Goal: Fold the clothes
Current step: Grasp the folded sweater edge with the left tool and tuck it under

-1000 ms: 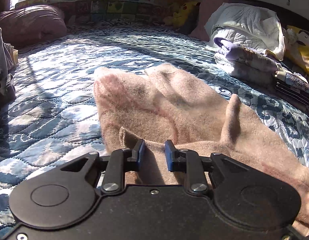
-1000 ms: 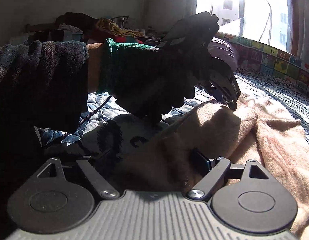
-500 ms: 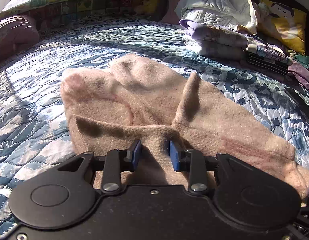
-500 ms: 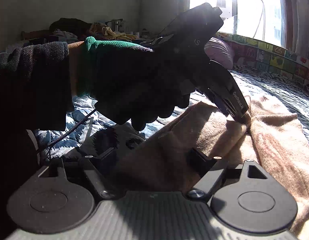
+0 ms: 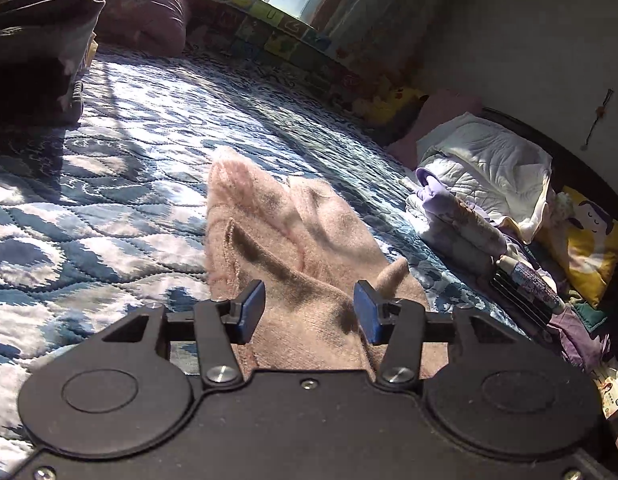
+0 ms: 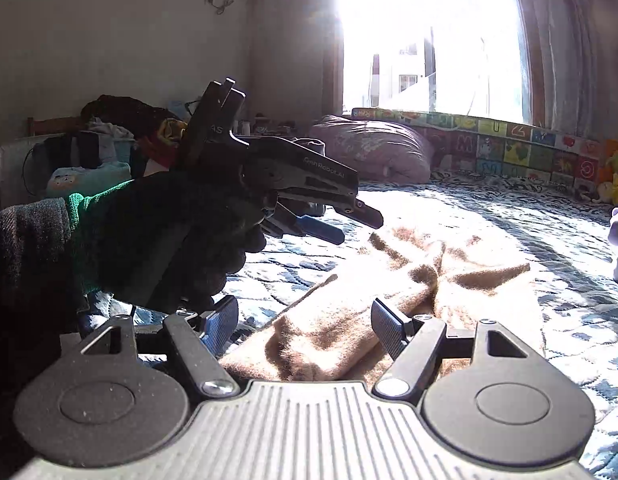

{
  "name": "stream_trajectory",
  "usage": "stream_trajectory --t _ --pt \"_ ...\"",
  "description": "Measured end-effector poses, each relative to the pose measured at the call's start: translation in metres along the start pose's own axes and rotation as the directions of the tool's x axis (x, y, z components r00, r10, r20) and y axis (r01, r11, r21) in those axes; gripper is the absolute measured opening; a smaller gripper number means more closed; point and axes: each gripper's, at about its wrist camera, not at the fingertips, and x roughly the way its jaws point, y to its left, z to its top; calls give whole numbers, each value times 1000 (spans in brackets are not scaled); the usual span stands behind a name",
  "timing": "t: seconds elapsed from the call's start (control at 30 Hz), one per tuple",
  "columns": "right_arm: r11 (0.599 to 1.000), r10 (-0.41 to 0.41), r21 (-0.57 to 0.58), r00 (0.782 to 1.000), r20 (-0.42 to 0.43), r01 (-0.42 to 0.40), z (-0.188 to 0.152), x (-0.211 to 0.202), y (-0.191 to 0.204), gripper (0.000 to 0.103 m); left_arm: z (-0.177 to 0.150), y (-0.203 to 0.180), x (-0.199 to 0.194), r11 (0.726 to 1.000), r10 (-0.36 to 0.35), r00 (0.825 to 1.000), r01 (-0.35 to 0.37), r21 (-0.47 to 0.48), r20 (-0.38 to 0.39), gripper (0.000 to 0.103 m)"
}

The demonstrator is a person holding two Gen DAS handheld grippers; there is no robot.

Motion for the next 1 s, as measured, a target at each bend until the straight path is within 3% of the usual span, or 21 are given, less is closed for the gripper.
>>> stream_trajectory --t 0.17,0.3,0.4,0.57,0.73,0.8,0.87,0.9,0.93,0.97,1.0 --pt "967 -195 168 981 14 189 5 -26 -61 76 -32 5 -36 991 23 999 -26 -132 -27 59" --pt "868 -282 410 957 -59 281 -13 -43 -117 78 -61 3 -51 975 10 997 -25 -223 -71 60" --pt "769 -232 586 966 -114 254 -39 -47 -142 80 -81 2 -59 955 8 995 -36 -295 -96 62" --pt "607 -57 777 984 -167 167 -77 -36 -154 80 -101 4 -61 915 -5 992 -46 -401 -126 62" --pt "534 -15 838 992 -124 113 -84 -36 -149 82 -107 11 -63 872 -22 994 -32 -488 -104 58" --pt "527 -18 842 992 -122 113 -84 -34 -147 81 -109 16 -64 861 -2 993 -56 -506 -114 39" --pt "546 -27 828 990 -138 130 -83 -29 -144 75 -111 19 -64 861 13 992 -77 -504 -129 30" --pt "588 -46 792 984 -170 164 -79 -25 -140 67 -112 20 -64 862 19 991 -85 -500 -136 26" --pt "657 -75 725 975 -209 206 -75 -20 -133 51 -113 21 -63 865 26 990 -92 -493 -140 26" --pt "724 -103 648 967 -234 234 -72 -16 -124 50 -113 21 -63 870 34 989 -99 -484 -142 25" --pt "760 -124 599 961 -247 252 -71 -12 -118 50 -114 21 -63 870 39 989 -103 -483 -142 25"
